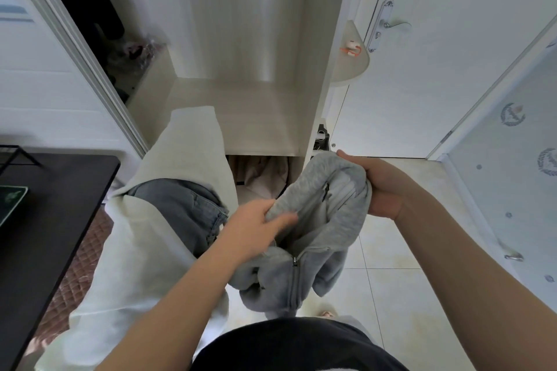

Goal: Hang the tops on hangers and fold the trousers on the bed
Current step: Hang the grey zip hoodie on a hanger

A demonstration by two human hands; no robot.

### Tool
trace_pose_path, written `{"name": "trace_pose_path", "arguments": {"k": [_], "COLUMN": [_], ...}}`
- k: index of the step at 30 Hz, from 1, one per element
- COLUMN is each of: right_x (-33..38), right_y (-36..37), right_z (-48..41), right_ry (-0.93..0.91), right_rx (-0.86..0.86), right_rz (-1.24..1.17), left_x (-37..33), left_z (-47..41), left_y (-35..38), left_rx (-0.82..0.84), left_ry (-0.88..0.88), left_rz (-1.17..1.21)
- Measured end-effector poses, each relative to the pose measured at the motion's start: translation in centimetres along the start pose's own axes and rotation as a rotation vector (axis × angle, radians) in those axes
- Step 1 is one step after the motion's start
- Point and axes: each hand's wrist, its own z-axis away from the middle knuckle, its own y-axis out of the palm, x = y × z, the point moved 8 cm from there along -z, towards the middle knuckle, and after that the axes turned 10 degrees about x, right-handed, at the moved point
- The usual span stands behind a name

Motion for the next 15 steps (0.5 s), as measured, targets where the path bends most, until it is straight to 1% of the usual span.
{"name": "trace_pose_path", "arguments": {"k": [2,3,4,8,11,13,14,15], "right_x": [0.5,0.5,0.5,0.1,-1.1,-2.8,-3.7,-4.5], "right_y": [0.3,0.1,-0.3,-2.4,-3.4,-4.2,-4.8,-5.5], "right_z": [-0.3,-0.5,-0.7,-0.8,-1.0,-1.5,-1.7,-1.8], "right_ry": [-0.033,-0.044,-0.053,-0.142,-0.165,-0.11,-0.066,-0.024], "right_rx": [0.042,0.063,0.066,-0.045,-0.139,-0.209,-0.249,-0.282], "right_rz": [0.005,0.033,0.085,0.352,0.702,0.941,0.988,0.976], "left_x": [0.1,0.1,0.5,1.6,1.0,0.4,0.2,0.2], "left_z": [0.3,0.7,0.7,0.9,0.9,1.0,1.0,1.1], "left_y": [-1.8,-2.8,-3.4,-3.1,-2.6,-2.0,-1.8,-1.6], "left_rx": [-0.166,-0.223,-0.241,-0.162,-0.119,-0.056,-0.03,-0.006], "left_ry": [0.009,-0.004,-0.039,-0.174,-0.196,-0.2,-0.211,-0.223], "left_rz": [0.122,0.193,0.288,0.924,1.139,1.255,1.295,1.319]}}
